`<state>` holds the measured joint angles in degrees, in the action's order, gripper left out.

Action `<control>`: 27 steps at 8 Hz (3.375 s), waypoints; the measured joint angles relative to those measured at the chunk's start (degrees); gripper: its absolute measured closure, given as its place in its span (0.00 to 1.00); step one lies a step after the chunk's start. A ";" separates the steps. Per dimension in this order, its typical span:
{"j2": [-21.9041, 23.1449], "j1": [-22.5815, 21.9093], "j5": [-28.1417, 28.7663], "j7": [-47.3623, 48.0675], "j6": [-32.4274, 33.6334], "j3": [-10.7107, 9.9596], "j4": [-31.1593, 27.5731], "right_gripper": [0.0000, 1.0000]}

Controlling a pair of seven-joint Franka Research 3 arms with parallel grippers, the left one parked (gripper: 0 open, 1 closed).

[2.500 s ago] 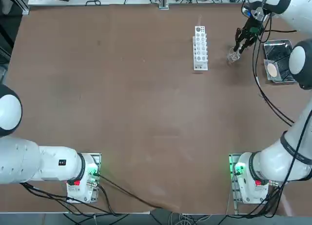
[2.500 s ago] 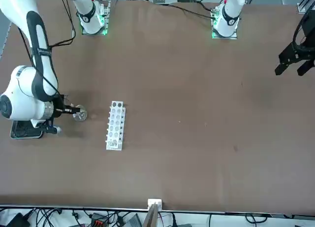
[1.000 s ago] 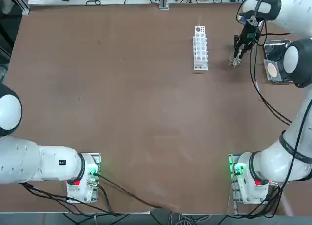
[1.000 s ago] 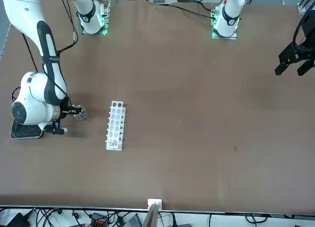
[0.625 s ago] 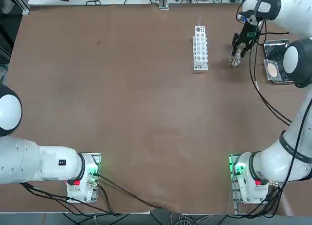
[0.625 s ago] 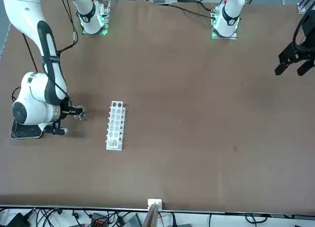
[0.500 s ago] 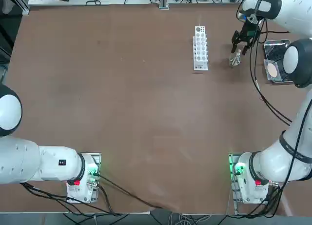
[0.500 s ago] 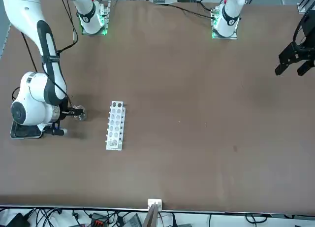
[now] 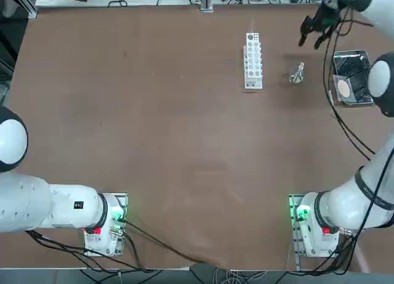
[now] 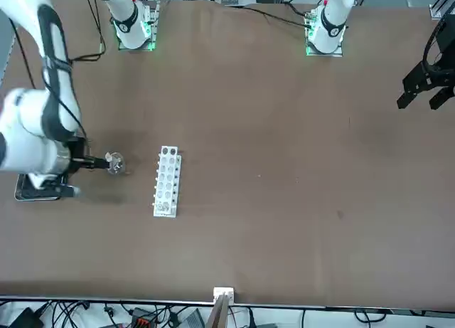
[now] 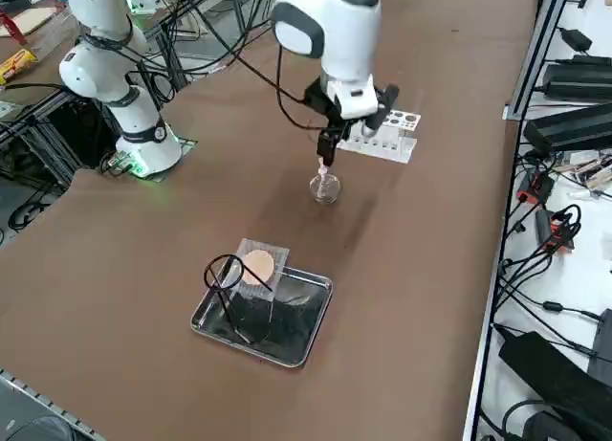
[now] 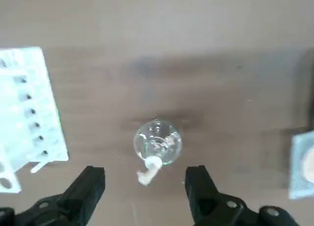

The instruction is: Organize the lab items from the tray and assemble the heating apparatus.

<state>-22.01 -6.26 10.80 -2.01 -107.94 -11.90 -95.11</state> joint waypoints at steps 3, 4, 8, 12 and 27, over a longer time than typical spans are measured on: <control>7.64 2.79 -0.06 -0.02 0.20 -5.71 -0.66 0.00; 9.09 4.90 0.00 -0.03 -1.10 -6.51 -1.97 0.00; 9.54 13.78 2.88 -0.69 -8.97 -6.82 -8.57 0.08; 6.25 23.74 13.82 -13.37 -9.61 -6.90 -10.11 0.11; 0.60 27.03 22.02 -14.49 -19.64 -6.20 -15.52 0.20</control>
<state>-21.41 20.76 32.82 -16.50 -127.58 -18.10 -110.63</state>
